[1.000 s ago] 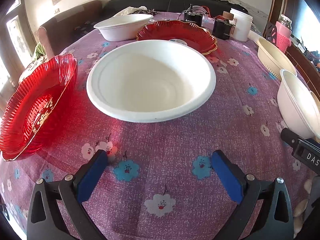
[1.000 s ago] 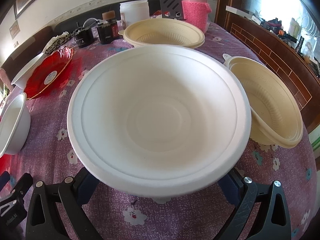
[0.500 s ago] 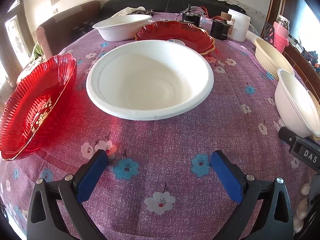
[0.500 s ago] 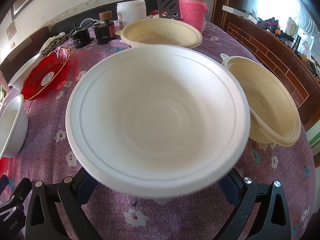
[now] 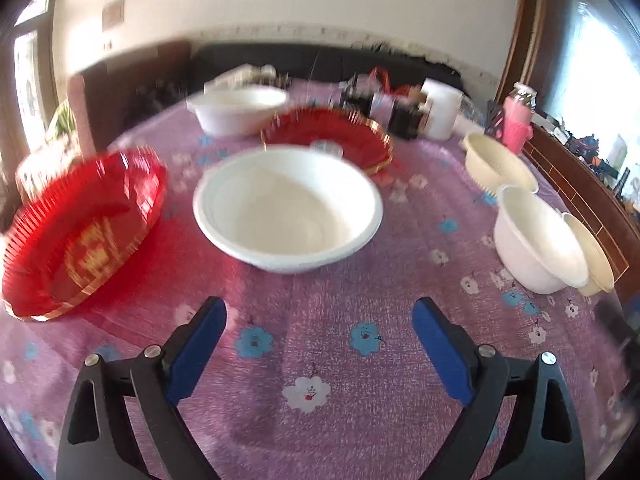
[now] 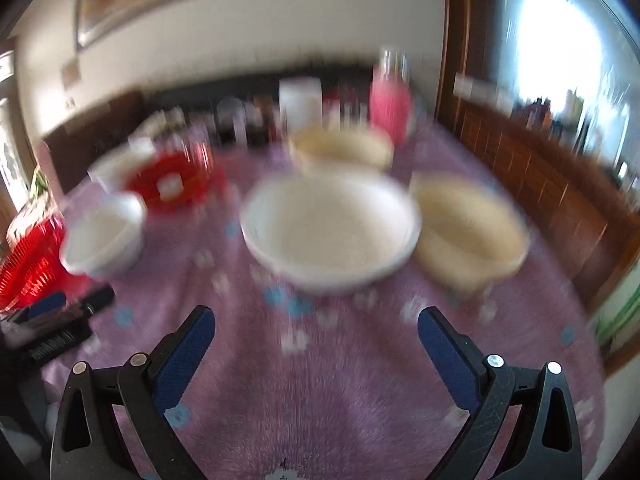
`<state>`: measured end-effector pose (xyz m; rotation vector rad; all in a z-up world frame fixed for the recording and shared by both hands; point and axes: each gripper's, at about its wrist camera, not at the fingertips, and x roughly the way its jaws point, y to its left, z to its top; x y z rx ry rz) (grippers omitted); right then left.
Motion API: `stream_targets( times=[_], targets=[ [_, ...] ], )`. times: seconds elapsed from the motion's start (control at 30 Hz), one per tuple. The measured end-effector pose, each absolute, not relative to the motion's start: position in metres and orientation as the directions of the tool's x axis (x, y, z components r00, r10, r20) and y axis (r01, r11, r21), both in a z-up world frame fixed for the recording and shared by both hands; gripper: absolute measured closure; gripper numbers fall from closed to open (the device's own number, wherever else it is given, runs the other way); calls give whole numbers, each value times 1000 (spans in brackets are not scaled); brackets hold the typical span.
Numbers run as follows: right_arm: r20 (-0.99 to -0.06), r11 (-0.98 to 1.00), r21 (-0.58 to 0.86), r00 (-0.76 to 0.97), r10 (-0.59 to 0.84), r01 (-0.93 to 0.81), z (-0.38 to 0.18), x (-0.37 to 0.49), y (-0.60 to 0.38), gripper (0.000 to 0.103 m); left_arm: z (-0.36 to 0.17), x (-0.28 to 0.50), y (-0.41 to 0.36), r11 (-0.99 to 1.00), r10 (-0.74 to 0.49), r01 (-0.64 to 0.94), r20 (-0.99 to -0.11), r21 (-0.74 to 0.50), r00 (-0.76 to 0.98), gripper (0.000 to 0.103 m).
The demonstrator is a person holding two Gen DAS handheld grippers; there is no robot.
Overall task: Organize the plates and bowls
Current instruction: 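Move both grippers to the rim of the large white bowl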
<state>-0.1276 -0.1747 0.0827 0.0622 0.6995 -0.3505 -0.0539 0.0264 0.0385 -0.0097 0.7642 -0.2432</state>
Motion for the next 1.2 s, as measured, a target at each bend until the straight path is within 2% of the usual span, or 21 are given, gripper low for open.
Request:
stream_targets(
  times=[0.07, 0.1, 0.27, 0.43, 0.6, 0.67, 0.73, 0.87, 0.97, 1.13, 1.2],
  targets=[
    [-537, 934, -118, 770, -345, 336, 101, -137, -160, 1, 48, -64, 28, 972, -215, 225, -653, -69, 727, 9],
    [-520, 936, -130, 781, -345, 326, 106, -135, -155, 1, 55, -68, 30, 971, -212, 231, -636, -55, 742, 9],
    [-552, 960, -112, 787, -274, 256, 107, -113, -140, 5, 86, -61, 51, 965, -230, 257, -617, -46, 752, 9],
    [-548, 980, -54, 815, -187, 189, 114, -94, -125, 5, 122, -35, 108, 962, -267, 241, -608, -127, 748, 9],
    [-586, 994, 87, 811, -5, 69, 114, -57, -108, 5, 137, -4, 145, 976, -216, 164, -613, -140, 760, 9],
    [-602, 991, 129, 797, 44, 43, 110, -42, -100, 10, 137, 9, 149, 975, -221, 168, -630, -144, 744, 9],
    [-629, 987, 156, 774, 77, 29, 100, -22, -92, 23, 136, 18, 148, 975, -223, 169, -647, -146, 729, 9],
    [-697, 963, 268, 695, 174, 27, 70, 20, -86, 34, 132, 31, 132, 969, -245, 206, -661, -137, 709, 9],
    [-714, 952, 304, 671, 199, 42, 55, 37, -87, 37, 127, 47, 113, 961, -266, 247, -679, -128, 684, 23],
    [-735, 926, 372, 630, 252, 63, 28, 61, -88, 40, 96, 91, 87, 947, -298, 271, -778, -170, 553, 53],
    [-742, 920, 387, 611, 276, 55, 20, 65, -85, 42, 81, 104, 82, 944, -313, 257, -809, -207, 497, 56]
  ],
)
